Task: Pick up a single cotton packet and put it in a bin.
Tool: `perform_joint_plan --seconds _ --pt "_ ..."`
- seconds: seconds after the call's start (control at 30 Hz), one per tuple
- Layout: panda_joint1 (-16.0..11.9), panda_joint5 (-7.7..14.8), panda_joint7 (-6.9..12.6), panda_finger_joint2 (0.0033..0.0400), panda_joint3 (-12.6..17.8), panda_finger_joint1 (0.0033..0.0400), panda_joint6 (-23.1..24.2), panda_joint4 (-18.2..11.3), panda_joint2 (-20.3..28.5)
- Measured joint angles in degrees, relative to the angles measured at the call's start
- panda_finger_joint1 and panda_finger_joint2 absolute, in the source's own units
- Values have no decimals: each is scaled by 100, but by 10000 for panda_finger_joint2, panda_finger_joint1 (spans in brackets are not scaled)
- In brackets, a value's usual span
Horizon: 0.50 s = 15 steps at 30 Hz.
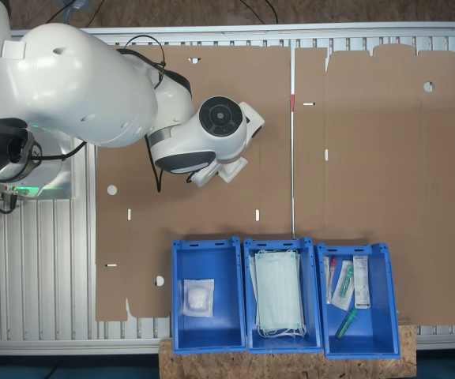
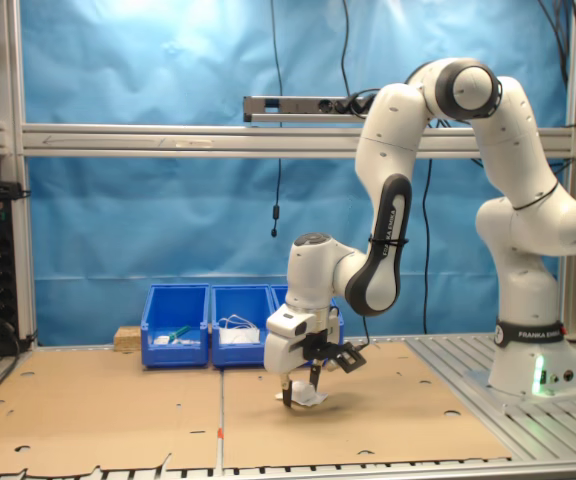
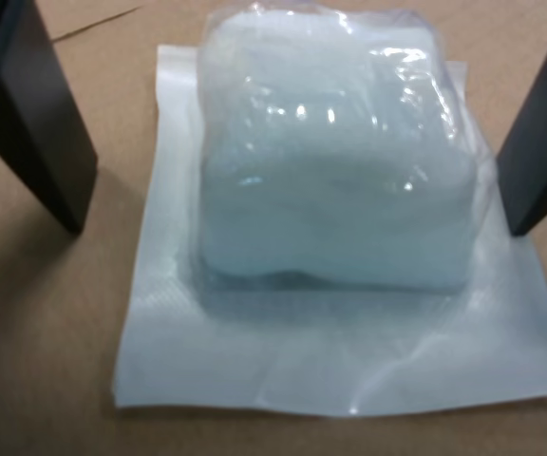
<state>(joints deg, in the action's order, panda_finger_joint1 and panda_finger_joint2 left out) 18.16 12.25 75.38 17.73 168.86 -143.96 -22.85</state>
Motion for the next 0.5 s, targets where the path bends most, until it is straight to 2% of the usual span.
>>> perform_joint_plan --seconds 0.5 --pt "-28 0 61 400 -15 400 22 0 -1"
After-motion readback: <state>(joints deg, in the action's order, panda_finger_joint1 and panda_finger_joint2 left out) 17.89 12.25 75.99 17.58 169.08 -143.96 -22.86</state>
